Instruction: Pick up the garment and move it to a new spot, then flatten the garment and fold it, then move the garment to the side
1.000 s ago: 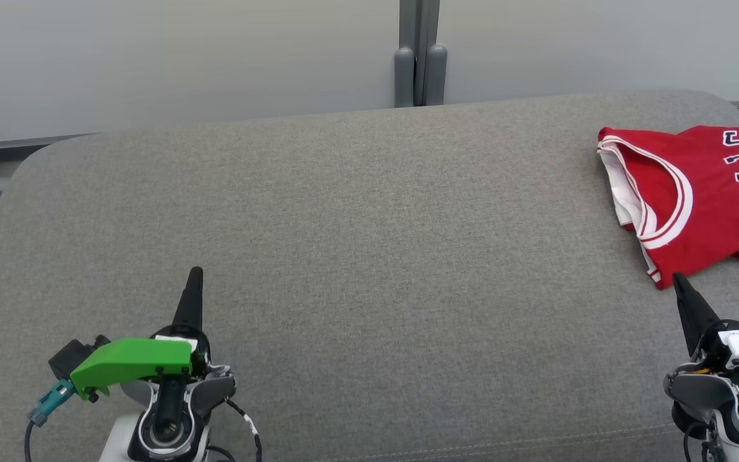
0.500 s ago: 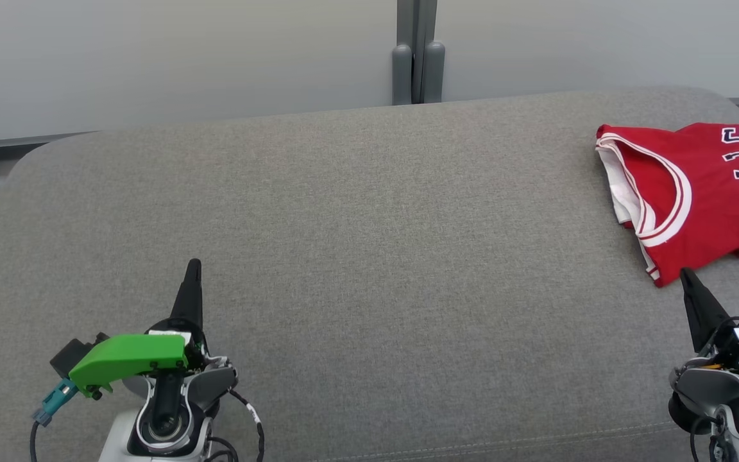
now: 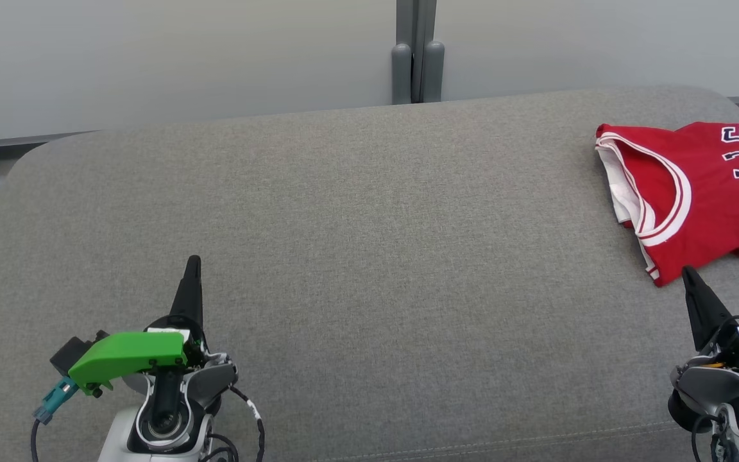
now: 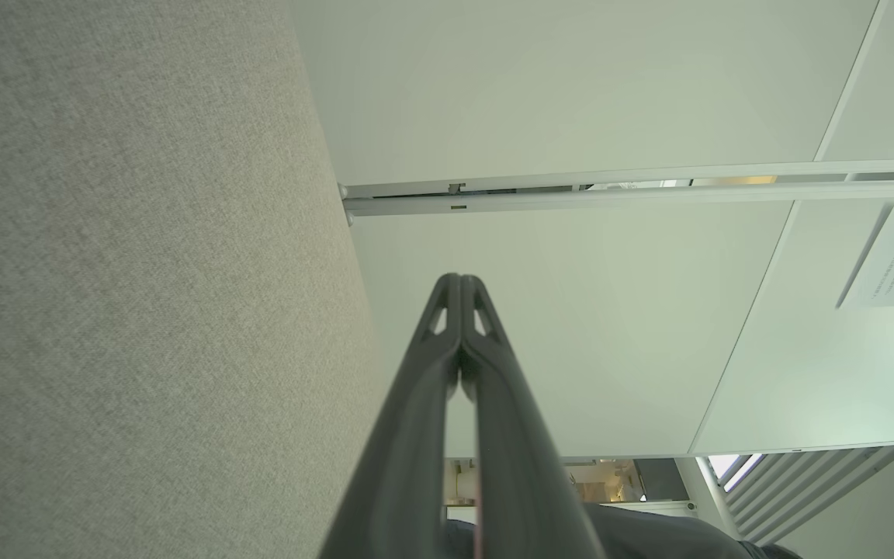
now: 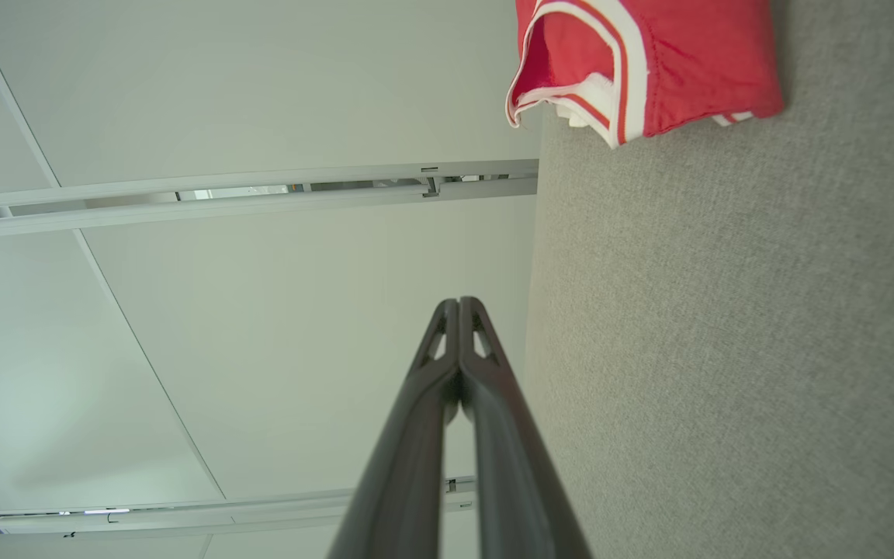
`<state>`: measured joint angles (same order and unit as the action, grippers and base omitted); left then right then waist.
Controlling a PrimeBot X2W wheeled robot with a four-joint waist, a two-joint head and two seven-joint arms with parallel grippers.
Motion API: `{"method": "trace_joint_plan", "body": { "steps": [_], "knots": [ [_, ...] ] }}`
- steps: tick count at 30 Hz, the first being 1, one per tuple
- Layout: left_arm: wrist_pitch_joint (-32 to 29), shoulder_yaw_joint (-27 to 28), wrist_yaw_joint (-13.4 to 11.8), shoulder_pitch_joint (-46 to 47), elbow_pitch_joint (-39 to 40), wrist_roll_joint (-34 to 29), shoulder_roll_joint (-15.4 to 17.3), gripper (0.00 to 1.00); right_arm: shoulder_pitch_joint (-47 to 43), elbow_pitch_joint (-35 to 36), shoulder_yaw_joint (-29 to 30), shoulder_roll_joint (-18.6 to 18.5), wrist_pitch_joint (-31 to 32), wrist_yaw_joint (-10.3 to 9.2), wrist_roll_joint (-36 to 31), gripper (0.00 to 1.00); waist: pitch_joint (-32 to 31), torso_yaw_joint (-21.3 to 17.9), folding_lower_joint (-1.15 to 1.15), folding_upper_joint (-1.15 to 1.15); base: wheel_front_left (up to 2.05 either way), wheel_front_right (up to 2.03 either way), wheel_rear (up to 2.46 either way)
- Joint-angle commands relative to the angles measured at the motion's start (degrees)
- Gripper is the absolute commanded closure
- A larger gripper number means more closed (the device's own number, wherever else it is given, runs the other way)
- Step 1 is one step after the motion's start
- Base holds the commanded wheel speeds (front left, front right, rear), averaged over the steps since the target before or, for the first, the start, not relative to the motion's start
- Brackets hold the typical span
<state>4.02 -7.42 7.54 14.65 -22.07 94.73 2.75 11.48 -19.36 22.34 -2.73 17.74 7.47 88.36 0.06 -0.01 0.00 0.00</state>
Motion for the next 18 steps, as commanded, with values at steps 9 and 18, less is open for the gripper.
{"method": "trace_joint_plan", "body": {
  "steps": [9,18],
  "knots": [
    [-0.28,0.21,0.17,0.59,0.11,0.63,0.02,1.00,0.50,-0.05,0.09,-0.27,0.13,0.04,0.37,1.00,0.00,0.00,0.00,0.00,0.00,0.00,0.00],
    [-0.28,0.20,0.17,0.58,0.12,0.63,0.02,1.00,0.50,-0.05,0.09,-0.27,0.13,0.04,0.37,1.00,0.00,0.00,0.00,0.00,0.00,0.00,0.00]
  ]
}}
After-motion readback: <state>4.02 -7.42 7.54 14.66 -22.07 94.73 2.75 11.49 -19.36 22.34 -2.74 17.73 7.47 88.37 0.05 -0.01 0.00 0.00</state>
